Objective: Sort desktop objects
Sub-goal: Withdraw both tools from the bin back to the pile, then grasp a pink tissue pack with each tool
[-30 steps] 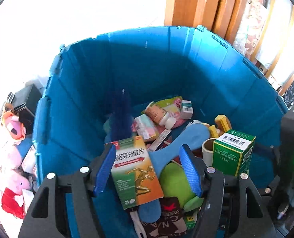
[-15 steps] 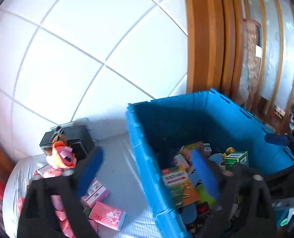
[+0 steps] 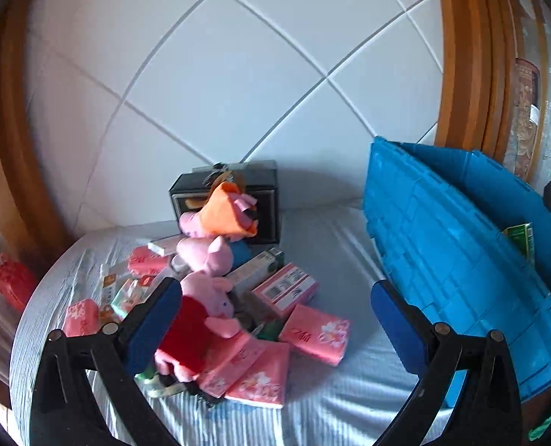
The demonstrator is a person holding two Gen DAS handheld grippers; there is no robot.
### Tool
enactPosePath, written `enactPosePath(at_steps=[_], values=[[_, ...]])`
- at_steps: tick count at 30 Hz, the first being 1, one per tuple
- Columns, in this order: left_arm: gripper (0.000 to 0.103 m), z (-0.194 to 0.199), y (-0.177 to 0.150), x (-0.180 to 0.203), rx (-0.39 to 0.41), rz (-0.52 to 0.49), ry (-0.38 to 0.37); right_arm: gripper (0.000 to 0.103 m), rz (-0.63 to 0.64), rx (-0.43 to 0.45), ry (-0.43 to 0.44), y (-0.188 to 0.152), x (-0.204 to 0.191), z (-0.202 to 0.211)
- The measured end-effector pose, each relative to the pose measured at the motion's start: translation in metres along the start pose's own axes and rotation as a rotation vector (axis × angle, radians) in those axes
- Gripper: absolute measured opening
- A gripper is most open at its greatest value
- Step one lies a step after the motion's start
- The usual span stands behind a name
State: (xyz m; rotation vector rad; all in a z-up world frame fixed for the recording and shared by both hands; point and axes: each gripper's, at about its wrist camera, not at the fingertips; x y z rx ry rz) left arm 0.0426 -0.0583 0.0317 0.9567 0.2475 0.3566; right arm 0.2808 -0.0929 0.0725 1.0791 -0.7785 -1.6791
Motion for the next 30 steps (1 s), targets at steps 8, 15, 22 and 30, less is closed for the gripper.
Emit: enactPosePath(at_steps=[8, 15, 22, 30], values=[[0.103, -0.014, -0.072, -0.103, -0.127, 0.15, 0.069, 0.103, 0.01, -0.094, 0.089, -0.044, -0.097, -0.047], [0.103, -0.045, -0.136, -0.151, -0.269, 0.271, 0.078, 0.103, -0.07, -0.282, 0.053, -0.112, -0.112, -0.122], [0.103, -0.084, -0.165, -0.103, -0.365, 0.222, -0.047, 0.103, -0.12, -0.424, -0.005, -0.168, -0.1, -0.164], [0.103, -0.148, -0.168, -0.035, -0.456, 0.117, -0.103, 0.103, -0.07, -0.466, -0.035, -0.188, -0.084, -0.191]])
Point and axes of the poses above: each gripper's, at about its wrist camera, not at the fingertips, and z roughly against the way its jaws point, x to its right, y to its top, and after that the axes turned 3 degrees about -y, right-handed
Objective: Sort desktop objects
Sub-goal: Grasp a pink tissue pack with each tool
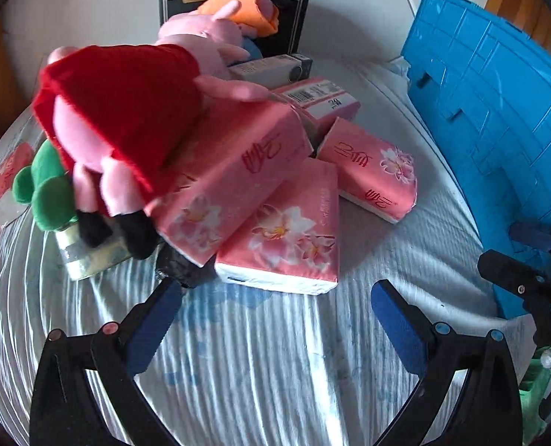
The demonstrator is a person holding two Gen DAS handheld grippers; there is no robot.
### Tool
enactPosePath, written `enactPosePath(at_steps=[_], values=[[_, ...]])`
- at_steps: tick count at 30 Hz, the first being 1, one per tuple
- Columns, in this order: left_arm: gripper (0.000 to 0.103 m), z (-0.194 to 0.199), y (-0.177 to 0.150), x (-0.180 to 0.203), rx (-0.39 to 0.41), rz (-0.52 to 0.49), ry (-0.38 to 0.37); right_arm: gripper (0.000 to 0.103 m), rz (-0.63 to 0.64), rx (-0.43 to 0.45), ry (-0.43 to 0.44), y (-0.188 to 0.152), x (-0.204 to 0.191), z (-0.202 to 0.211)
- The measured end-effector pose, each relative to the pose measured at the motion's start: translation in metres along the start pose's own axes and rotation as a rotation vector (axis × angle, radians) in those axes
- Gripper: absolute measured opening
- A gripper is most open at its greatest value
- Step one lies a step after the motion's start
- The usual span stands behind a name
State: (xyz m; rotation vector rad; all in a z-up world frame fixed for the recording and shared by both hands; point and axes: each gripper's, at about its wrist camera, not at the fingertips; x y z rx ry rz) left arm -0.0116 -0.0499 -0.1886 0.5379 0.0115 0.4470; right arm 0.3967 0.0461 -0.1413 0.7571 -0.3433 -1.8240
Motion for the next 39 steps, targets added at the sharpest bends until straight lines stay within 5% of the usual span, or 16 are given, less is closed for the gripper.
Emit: enactPosePath(at_steps=[11, 16, 21, 25, 27, 31, 37, 39], values=[[0.103, -0.066, 0.029, 0.009, -0.107, 0.027, 0.062, 0.103, -0.024, -0.038, -0.011, 0.024, 0.013, -0.062], [0.103, -0.094, 0.035, -0.001, -0.179, 0.099, 0.047, 0.103, -0.117, 0.012, -0.02, 0.044, 0.023, -0.08], [0.103, -0.103, 0.032, 0.002, -0.201, 0.063, 0.087, 0.103, -0.174, 0.087, -0.022, 0.075, 0.027, -0.086], [0.103, -0.104, 0.033, 0.003, -0.224, 0.057, 0.1, 0.102, -0.168, 0.056, -0.028, 0.099, 0.026, -0.108], [0.102, -0.101, 0.035, -0.002, -0.227, 0.085, 0.084, 0.077, -0.201, 0.037, -0.073, 0.104, 0.031, -0.12], [0.094, -0.091, 0.038, -0.014, -0.219, 0.136, 0.034, 0.06, -0.261, -0.035, -0.003, 0.098, 0.035, -0.124], [0.093, -0.069, 0.034, -0.014, -0.168, 0.115, 0.051, 0.063, -0.18, -0.135, 0.024, 0.065, 0.0, -0.101], [0.093, -0.066, 0.033, -0.012, -0.16, 0.098, 0.063, 0.075, -0.168, -0.135, 0.033, 0.057, -0.007, -0.095]])
Point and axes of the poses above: each gripper's, at about its wrist camera, not at the fingertips, and z roughly against the way its jaws point, x to its right, y to its top, and after that the axes turned 3 degrees about -y, right-handed
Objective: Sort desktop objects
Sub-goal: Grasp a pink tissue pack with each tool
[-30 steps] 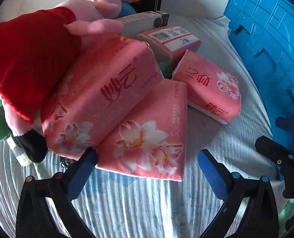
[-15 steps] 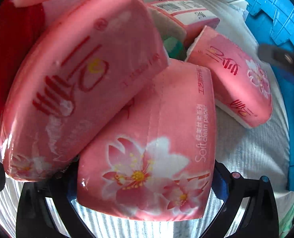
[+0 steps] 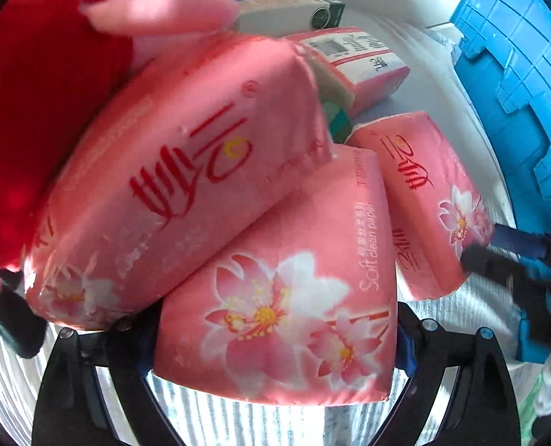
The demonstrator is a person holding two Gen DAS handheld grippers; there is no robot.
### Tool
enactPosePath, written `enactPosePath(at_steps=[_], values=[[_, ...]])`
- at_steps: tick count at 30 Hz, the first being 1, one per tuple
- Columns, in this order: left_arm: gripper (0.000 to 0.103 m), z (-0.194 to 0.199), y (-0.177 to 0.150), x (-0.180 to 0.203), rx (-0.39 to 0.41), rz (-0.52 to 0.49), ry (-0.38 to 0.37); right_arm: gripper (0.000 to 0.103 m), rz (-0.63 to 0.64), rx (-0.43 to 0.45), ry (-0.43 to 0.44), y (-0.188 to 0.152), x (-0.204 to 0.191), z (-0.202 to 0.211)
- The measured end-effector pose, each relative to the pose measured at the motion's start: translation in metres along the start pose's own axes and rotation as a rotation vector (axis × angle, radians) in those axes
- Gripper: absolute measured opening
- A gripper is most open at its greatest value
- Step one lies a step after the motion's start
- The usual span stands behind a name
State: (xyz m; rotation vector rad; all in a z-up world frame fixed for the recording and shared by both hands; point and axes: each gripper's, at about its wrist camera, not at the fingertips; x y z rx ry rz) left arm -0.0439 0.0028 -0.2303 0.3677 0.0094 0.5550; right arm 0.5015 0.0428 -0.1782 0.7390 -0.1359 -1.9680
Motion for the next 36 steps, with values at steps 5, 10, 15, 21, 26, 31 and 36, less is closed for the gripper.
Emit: enactPosePath(at_steps=[5, 10, 15, 21, 26, 31, 36], values=[[0.093, 0.001, -0.002, 0.004, 0.005, -0.055, 0.045, 0.103, 0.042, 0.04, -0.04, -0.007, -0.019, 0.002], [0.093, 0.0, -0.004, 0.004, -0.013, -0.06, 0.046, 0.103, 0.038, 0.013, -0.102, 0.007, -0.029, -0.019], [0.093, 0.006, -0.013, 0.008, -0.016, -0.106, 0.057, 0.091, -0.009, -0.033, -0.128, 0.001, -0.027, -0.023], [0.093, 0.019, -0.043, 0.023, -0.051, -0.191, 0.025, 0.091, -0.06, -0.073, -0.166, -0.035, -0.019, -0.003], [0.093, 0.031, -0.061, 0.024, -0.086, -0.211, 0.011, 0.093, -0.104, -0.105, -0.191, -0.071, -0.017, 0.014], [0.093, 0.041, -0.061, 0.024, -0.089, -0.227, 0.04, 0.102, -0.161, -0.086, -0.21, -0.08, -0.013, 0.023], [0.094, 0.044, -0.058, 0.027, -0.094, -0.265, 0.055, 0.103, -0.174, -0.033, -0.249, -0.066, -0.02, 0.034]])
Point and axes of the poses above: each gripper's, at about its wrist camera, not at the fingertips, and z roughly against the way its jaws point, x to its right, y to its top, and after that the axes turned 3 degrees about -y, right-handed
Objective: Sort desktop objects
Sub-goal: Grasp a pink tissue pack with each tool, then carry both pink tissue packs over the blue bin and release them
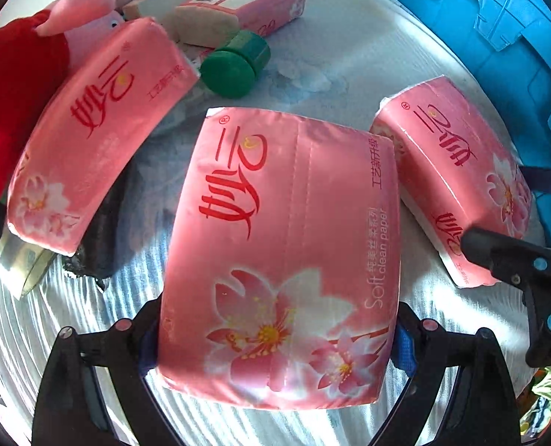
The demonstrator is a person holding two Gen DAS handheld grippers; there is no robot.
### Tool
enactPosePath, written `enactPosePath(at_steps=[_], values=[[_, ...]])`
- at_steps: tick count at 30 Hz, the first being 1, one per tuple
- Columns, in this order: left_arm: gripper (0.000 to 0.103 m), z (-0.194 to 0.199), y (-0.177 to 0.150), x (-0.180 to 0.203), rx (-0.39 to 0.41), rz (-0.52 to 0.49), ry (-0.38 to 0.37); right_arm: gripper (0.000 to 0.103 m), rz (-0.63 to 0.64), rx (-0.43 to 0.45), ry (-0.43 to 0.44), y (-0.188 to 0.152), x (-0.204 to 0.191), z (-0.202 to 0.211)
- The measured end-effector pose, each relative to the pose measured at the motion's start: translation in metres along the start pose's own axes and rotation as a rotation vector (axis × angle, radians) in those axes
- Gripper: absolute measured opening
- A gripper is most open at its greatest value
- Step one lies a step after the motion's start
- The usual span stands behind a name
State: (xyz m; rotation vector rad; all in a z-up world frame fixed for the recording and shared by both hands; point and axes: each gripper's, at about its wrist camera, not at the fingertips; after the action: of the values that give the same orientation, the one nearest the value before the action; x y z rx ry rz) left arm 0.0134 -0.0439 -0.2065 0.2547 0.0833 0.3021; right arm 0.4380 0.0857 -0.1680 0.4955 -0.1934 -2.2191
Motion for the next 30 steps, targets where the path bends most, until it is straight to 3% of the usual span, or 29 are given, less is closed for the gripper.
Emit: enactPosePath(at_steps=[7, 9, 13, 17, 20, 21, 23, 27, 28, 30], values=[[0.093, 0.006, 0.006, -0.006, 0.001, -0.013, -0.003, 0.102, -0.024, -0.018, -0.033, 0.022, -0.013, -0.013], [0.091, 0.014, 0.005, -0.009, 0.019, -0.017, -0.003, 0.093, -0.027, -0.018, -0.048, 0.022, -0.016, -0.013], [0.091, 0.038, 0.002, -0.02, 0.068, 0.011, -0.015, 0.091, -0.032, 0.038, -0.06, 0.02, -0.022, 0.011], [0.091, 0.079, 0.0, -0.027, 0.158, 0.013, -0.001, 0.091, -0.044, 0.146, -0.078, 0.019, -0.031, 0.057], [0.091, 0.117, -0.008, -0.029, 0.236, 0.011, 0.007, 0.091, -0.057, 0.232, -0.118, -0.006, -0.035, 0.089], [0.091, 0.122, -0.018, 0.004, 0.263, 0.012, 0.014, 0.091, -0.063, 0.262, -0.134, -0.009, -0.037, 0.101], [0.091, 0.147, -0.019, 0.006, 0.312, 0.003, 0.021, 0.092, -0.077, 0.32, -0.164, -0.009, -0.04, 0.123], [0.091, 0.189, 0.001, 0.024, 0.419, -0.014, 0.017, 0.092, -0.111, 0.444, -0.23, -0.007, -0.032, 0.167], [0.091, 0.174, 0.03, 0.038, 0.449, -0.02, 0.021, 0.092, -0.118, 0.473, -0.236, -0.007, -0.031, 0.184], [0.091, 0.201, 0.037, 0.044, 0.502, -0.033, 0.022, 0.092, -0.143, 0.534, -0.244, 0.001, -0.023, 0.206]])
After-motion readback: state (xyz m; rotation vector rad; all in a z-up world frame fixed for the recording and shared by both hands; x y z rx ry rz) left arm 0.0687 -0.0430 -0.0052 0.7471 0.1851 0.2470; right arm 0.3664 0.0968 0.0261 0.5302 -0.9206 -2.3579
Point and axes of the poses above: each gripper's, at about its wrist camera, not at the fingertips, and z roughly against the way its jaws point, x to its right, y to its top, and after that the axes turned 3 degrees about -y, right-handed
